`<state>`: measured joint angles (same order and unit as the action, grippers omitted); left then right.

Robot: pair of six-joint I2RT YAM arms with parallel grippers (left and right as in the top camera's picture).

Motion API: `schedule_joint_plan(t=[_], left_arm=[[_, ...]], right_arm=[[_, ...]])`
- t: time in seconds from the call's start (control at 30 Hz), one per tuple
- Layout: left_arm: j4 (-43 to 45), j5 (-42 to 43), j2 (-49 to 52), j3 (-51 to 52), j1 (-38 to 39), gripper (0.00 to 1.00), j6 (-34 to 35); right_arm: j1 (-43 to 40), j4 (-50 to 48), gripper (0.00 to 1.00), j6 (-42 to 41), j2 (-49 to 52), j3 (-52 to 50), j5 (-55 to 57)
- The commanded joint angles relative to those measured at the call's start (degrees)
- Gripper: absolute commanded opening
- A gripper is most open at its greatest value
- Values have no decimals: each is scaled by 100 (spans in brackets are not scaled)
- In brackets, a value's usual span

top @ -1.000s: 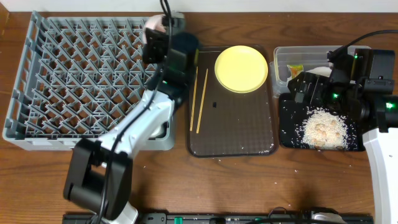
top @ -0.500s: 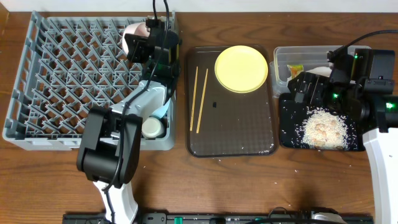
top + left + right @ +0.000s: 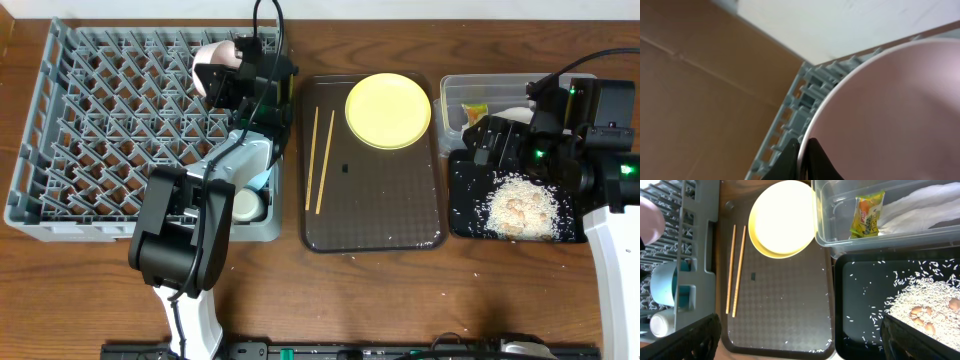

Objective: Sort waste into correct bins and load items into the dishwasher
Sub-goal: 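Lift the pink bowl and carry it into the dish rack, then set the pink bowl down in the rack and open the left gripper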

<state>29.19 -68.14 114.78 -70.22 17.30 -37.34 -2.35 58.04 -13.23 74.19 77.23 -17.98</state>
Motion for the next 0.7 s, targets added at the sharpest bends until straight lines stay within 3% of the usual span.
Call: schedule_joint_plan(t=[0.0,0.47,0.67], left_arm=[[-66,-501,107,-39,70,7,-190],[2,-492,107,131,439,7,-350],[-358,-492,107,219,791,8,94]], right_arm=[[-26,7,99,-44,-33,105,20],[-26,7,99,-42,-33,105,17],[-26,7,99,-44,-33,105,20]])
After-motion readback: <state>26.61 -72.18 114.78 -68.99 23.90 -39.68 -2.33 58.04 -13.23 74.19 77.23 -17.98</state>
